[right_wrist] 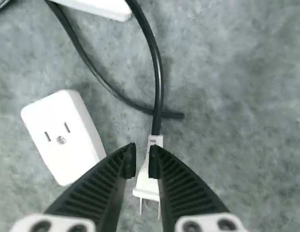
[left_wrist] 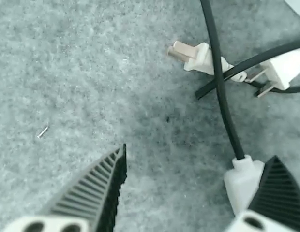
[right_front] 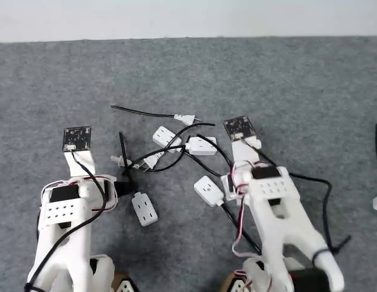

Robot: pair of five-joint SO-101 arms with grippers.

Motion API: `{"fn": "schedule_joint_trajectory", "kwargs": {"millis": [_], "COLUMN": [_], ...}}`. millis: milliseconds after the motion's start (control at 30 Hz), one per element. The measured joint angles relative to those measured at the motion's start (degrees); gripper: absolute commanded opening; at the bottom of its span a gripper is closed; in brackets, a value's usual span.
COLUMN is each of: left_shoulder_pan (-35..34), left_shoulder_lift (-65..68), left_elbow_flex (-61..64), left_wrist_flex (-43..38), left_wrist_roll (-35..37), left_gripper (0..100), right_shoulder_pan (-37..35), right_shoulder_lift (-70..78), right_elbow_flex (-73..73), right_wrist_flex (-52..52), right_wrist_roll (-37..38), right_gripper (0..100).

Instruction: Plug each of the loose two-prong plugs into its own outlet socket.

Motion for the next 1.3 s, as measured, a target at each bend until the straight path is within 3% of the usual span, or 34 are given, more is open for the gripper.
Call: {"fn": "schedule_joint_trajectory", "kwargs": {"millis": [567, 700, 833, 1133, 1200, 1300], "left_shoulder_pan": [3.2, 3.2, 3.2, 3.2, 3.2, 3.0], "left_shoulder_lift": [-0.4, -0.4, -0.4, -0.4, -0.4, -0.4], "left_elbow_flex": [3.5, 3.5, 3.5, 3.5, 3.5, 3.5], "left_wrist_flex": [1.6, 1.6, 1.6, 1.6, 1.6, 1.6], "left_wrist_roll": [0.0, 0.0, 0.0, 0.0, 0.0, 0.0], "left_gripper": [41, 41, 41, 41, 39, 27], "right_shoulder_pan": [1.8, 1.7, 1.8, 3.2, 2.3, -1.9], "right_shoulder_lift": [13.9, 14.4, 14.9, 14.0, 11.1, 5.3], "right_elbow_flex": [-6.8, -7.4, -7.6, -8.9, -9.6, -10.0], "right_wrist_flex": [1.4, 2.2, 2.4, 4.7, 7.4, 12.1], "right_wrist_roll": [5.8, 6.9, 7.0, 7.0, 7.0, 5.6], "right_gripper": [12.5, 11.6, 0.0, 0.7, 0.7, 0.7]}}
